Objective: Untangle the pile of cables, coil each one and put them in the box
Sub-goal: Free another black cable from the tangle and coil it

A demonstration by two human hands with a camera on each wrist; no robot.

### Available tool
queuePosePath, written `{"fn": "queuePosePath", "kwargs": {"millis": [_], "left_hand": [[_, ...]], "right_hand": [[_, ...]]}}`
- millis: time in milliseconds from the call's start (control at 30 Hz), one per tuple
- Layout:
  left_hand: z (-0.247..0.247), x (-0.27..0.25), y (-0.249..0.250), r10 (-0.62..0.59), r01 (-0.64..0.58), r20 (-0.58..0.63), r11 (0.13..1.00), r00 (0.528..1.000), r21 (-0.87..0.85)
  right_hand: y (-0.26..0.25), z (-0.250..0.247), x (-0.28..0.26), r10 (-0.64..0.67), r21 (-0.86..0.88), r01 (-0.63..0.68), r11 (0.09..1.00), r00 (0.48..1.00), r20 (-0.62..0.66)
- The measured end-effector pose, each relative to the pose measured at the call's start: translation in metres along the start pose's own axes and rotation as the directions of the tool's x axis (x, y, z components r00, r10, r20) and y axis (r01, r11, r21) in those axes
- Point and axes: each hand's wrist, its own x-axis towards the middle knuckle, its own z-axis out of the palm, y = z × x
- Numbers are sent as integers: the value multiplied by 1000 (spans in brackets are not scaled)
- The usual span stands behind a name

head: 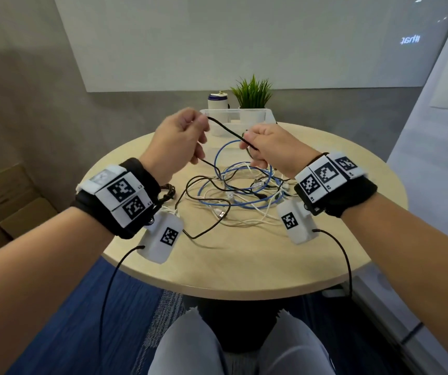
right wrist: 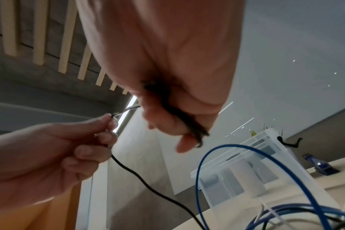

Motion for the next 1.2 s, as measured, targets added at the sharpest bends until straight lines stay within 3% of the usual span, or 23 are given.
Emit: {"fn": "queuePosePath", "kwargs": {"millis": [67, 167, 267, 367, 467, 567, 667, 733, 800, 867, 967, 1033, 1133, 1200], "left_hand": [[-2, 4, -6, -54, 55, -71, 998, 996, 10], [1, 0, -17, -138, 142, -56, 987, 989, 69], [10, -10, -24, -221, 208, 58, 962, 973, 174], [24, -19, -25, -237, 194, 186, 955, 954, 223], [33, -24, -26, -271, 198, 262, 941, 926, 273], [35, -30, -31, -333, 207, 349, 913, 876, 350], [34, -37, -35, -367, 183, 449, 897, 815, 401], [33, -38, -36, -348, 175, 469, 911, 812, 373], [32, -37, -33, -317, 177, 489, 934, 813, 311], [31, -35, -29, -274, 172, 509, 956, 816, 239], [27, -27, -23, -161, 75, 457, 977, 875, 200], [24, -20, -20, -88, 5, 367, 975, 926, 223], [18, -8, -16, 4, -59, 208, 964, 978, 257], [13, -2, -12, 56, -87, 108, 949, 993, 302]], "right_hand": [[-3, 3, -4, 6, 113, -12, 994, 999, 49], [-7, 5, -9, -39, 224, 4, 975, 988, 152], [-9, 5, -8, -43, 423, -22, 906, 989, 143], [-13, 7, -6, -31, 595, -32, 803, 995, 96], [-15, 12, -6, -80, 719, -28, 694, 990, 115], [-13, 12, -2, -62, 778, 18, 627, 998, 27], [-12, 5, 4, -11, 742, 79, 666, 995, -96], [-10, 4, 7, -8, 658, 110, 745, 988, -156], [-5, 6, 9, -23, 428, 138, 893, 965, -263], [4, 7, 13, -71, 133, 121, 984, 941, -331], [7, 4, 12, -116, -190, 68, 979, 959, -260], [6, 3, 9, -92, -287, 41, 957, 982, -166], [6, 3, 6, -62, -290, 39, 956, 996, -68], [8, 3, 5, -43, -158, 40, 987, 999, -18]]}}
